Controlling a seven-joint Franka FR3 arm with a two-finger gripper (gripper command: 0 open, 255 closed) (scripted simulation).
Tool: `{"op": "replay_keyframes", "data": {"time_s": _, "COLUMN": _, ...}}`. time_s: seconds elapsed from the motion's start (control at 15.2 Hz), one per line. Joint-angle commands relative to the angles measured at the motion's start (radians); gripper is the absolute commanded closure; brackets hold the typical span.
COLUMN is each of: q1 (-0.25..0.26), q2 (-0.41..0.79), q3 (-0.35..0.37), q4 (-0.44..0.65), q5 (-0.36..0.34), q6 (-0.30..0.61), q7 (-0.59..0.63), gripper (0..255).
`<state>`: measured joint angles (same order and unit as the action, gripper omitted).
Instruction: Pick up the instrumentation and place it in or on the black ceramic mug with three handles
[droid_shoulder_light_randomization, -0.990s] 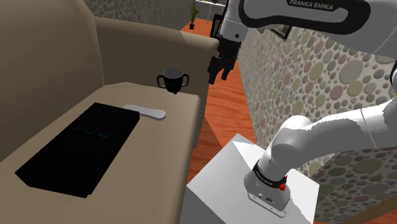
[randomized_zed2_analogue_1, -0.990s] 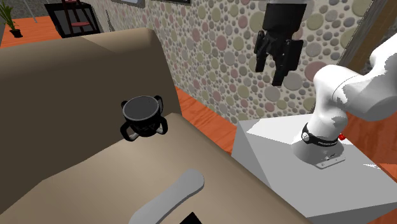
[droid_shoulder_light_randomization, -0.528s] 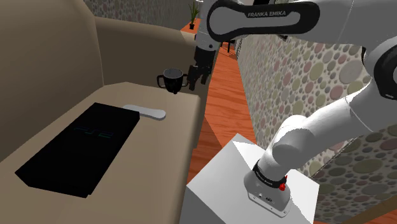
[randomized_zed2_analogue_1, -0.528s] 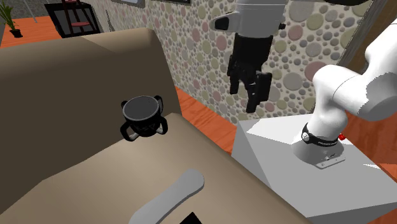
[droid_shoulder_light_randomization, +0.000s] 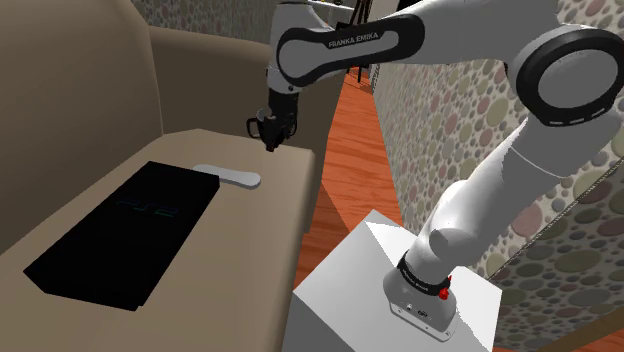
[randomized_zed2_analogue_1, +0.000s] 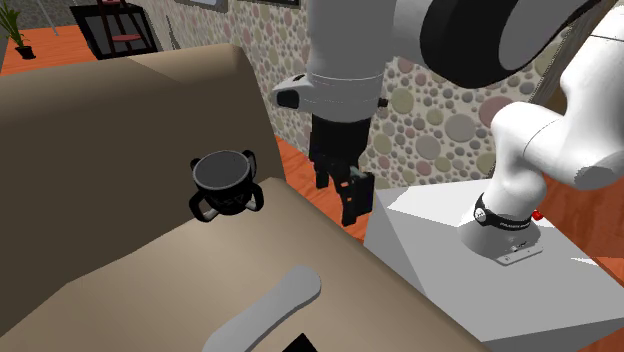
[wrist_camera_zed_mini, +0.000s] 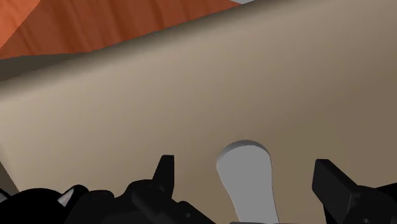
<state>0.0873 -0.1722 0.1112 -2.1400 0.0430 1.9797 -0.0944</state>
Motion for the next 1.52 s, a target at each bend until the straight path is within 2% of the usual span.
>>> {"op": "replay_keyframes", "data": {"time_s": 0.0, "q1": 0.009, "q2": 0.075, "q3": 0.012, "q4": 0.039, "q5": -0.016, "q6": 0.034, "q7": -0.011, "gripper": 0}}
{"op": "replay_keyframes", "data": {"time_s": 0.4, "q1": 0.039, "q2": 0.3, "q3": 0.042, "q4": 0.198, "q5": -0.08, "q6": 0.089, "q7": -0.033, "gripper": 0}}
{"op": "replay_keyframes", "data": {"time_s": 0.79, "q1": 0.085, "q2": 0.528, "q3": 0.06, "q4": 0.397, "q5": -0.155, "q6": 0.105, "q7": -0.051, "gripper": 0}}
{"op": "replay_keyframes", "data": {"time_s": 1.45, "q1": 0.09, "q2": 0.585, "q3": 0.054, "q4": 0.368, "q5": -0.171, "q6": 0.189, "q7": -0.045, "gripper": 0}}
